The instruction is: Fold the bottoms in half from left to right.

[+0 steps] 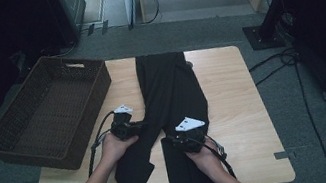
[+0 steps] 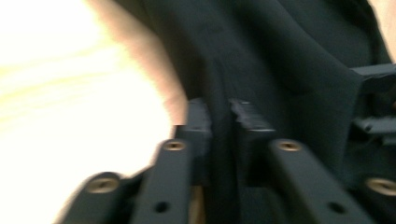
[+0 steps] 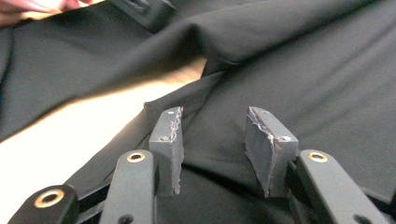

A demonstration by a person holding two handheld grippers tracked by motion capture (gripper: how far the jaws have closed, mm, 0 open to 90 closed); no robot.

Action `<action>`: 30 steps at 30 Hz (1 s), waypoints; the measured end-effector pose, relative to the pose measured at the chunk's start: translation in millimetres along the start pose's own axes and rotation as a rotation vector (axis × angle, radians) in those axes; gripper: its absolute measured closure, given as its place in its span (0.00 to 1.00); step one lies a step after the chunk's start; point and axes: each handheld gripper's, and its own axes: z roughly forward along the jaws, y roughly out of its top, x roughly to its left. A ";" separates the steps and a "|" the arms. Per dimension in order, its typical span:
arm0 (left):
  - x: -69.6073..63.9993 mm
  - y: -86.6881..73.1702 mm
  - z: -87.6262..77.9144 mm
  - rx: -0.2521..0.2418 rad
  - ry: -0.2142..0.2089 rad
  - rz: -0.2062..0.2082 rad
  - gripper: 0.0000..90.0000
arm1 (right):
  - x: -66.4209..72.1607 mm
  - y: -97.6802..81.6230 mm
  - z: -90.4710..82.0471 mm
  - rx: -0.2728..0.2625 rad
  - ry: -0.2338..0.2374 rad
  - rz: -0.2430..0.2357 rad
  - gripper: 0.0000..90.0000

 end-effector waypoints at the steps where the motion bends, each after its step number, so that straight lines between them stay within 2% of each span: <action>1: -1.3 0.3 0.8 -0.002 -0.015 -0.002 0.98 | 2.1 -0.1 -0.6 0.005 0.003 -0.004 0.63; 3: -6.5 3.7 -2.8 -0.035 -0.040 -0.003 0.99 | 2.0 0.3 -1.1 0.010 0.001 -0.005 0.61; 6: -21.7 15.5 -14.5 -0.090 -0.074 0.040 0.99 | -3.7 3.3 -4.8 0.010 -0.025 -0.010 0.60; 9: -36.6 25.2 -21.8 -0.146 -0.126 0.051 0.99 | -16.9 10.0 -14.2 -0.024 -0.060 0.024 0.60; 11: -46.5 28.6 -21.1 -0.161 -0.128 0.066 0.99 | -28.5 14.1 -20.0 -0.042 -0.086 0.051 0.61; 13: -53.9 28.9 -14.5 -0.150 -0.128 0.079 0.99 | -40.5 16.3 -24.5 -0.056 -0.116 0.083 0.61; 15: -57.0 26.6 -2.3 -0.112 -0.140 0.065 0.97 | -51.8 17.6 -27.0 -0.069 -0.135 0.119 0.61; 19: -63.6 15.9 22.9 -0.034 -0.160 0.071 0.89 | -65.6 24.6 -25.1 -0.081 -0.158 0.158 0.61; 21: -64.1 10.6 31.4 -0.012 -0.162 0.059 0.84 | -68.4 30.5 -21.7 -0.081 -0.161 0.163 0.60; 24: -62.3 6.8 34.9 -0.012 -0.167 0.038 0.83 | -69.1 41.2 -12.6 -0.087 -0.146 0.174 0.56; 30: -60.0 6.2 33.4 0.003 -0.159 0.050 0.78 | -61.2 59.8 22.0 -0.061 -0.086 0.201 0.50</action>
